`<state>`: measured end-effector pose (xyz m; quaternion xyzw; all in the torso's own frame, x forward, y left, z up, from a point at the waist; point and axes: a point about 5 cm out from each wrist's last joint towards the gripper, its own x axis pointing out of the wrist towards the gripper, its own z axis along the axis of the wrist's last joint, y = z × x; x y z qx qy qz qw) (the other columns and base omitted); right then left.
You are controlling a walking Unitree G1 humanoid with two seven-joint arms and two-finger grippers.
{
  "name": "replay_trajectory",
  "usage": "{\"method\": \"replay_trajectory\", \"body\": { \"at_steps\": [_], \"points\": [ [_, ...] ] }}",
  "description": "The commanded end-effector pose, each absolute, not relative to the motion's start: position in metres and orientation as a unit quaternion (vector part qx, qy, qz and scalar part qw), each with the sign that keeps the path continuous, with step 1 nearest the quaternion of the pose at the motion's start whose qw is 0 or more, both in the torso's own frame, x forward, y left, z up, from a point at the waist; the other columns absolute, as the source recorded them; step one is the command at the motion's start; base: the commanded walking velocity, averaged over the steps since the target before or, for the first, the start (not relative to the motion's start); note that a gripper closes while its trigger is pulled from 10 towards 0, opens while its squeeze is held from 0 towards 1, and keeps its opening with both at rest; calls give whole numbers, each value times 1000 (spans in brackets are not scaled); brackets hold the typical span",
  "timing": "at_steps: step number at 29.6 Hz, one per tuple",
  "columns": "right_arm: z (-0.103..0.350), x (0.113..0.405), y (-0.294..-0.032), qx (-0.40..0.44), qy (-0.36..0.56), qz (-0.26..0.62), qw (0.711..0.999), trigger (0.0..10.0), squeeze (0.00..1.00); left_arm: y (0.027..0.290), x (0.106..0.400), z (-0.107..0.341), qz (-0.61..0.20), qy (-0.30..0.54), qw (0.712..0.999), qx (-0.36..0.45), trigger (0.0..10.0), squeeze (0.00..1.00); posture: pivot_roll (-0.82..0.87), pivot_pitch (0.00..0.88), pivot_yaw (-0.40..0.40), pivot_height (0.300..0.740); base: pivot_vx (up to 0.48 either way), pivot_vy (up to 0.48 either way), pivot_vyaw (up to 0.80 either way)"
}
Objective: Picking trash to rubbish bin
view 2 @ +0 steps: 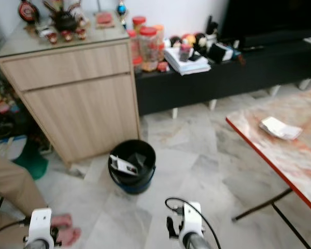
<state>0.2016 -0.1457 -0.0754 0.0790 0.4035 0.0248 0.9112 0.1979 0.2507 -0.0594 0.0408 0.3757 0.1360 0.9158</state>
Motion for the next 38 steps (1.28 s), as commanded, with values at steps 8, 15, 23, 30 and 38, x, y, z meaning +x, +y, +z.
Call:
{"method": "replay_trajectory", "body": {
  "at_steps": [8,15,23,30,38],
  "points": [
    [-81,192,-142,82,419,19,904,10000,0,256,199,-58,136,378,914,49,10000,0,-89,0,43,740,0,0,-788],
    [-81,192,-145,80,421,17,903,10000,0,255,199,-58,138,380,913,51,10000,0,-96,0,30,740,0,0,-751],
    [-79,196,-148,78,418,12,905,10000,0,254,197,-60,145,386,909,59,10000,0,-82,0,19,740,0,-35,-781],
    [-79,195,-144,81,419,14,904,10000,0,257,193,-61,152,391,906,60,10000,0,-79,0,22,740,0,-394,-781],
    [-80,194,-143,83,420,14,903,10000,0,259,194,-60,154,388,907,60,10000,0,-78,0,26,740,0,0,-781]
  ]
}}
